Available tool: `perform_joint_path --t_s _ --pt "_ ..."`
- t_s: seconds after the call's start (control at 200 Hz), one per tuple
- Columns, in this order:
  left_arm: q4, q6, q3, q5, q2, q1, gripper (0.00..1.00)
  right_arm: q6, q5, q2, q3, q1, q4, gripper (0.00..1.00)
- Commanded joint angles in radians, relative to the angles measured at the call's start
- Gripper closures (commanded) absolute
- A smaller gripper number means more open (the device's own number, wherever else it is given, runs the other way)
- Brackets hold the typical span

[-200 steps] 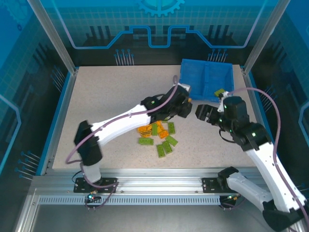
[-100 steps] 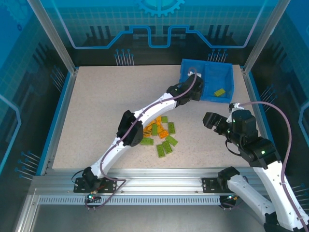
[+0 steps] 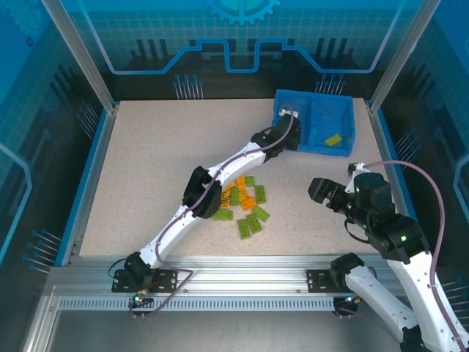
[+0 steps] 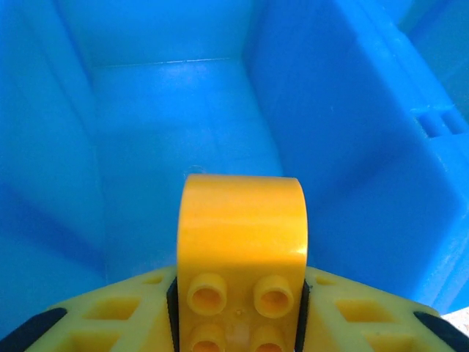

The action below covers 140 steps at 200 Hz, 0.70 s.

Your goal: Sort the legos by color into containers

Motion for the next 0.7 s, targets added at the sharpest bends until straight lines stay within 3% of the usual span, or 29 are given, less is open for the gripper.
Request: perform_joint_path --t_s 0.0,0.265,0.4,0.55,0.695 --pt "0.051 -0.033 0.044 -0.027 0.028 0.0 0.55 -0.008 -0.016 -0.026 0.027 -0.007 -0.037 0.09" --pt "0.021 -0.037 0.052 -0.011 0.006 0.004 0.49 -0.002 -0.027 -0.038 0.036 -0.007 -0.054 0.09" --pt "-0.035 -0.025 0.0 0.025 -0.133 -0.019 0.48 -0.013 -0.01 -0.026 0.029 -0.007 -0.038 0.08" --pt "0.026 0.031 -0.29 0.108 -0.448 -0.078 0.49 -0.053 -0.023 0.029 0.017 -0.007 -0.009 0.08" --pt "0.129 0.066 -0.724 0.186 -0.843 -0.095 0.49 -0.125 -0.095 0.125 0.014 -0.003 0.014 0.08"
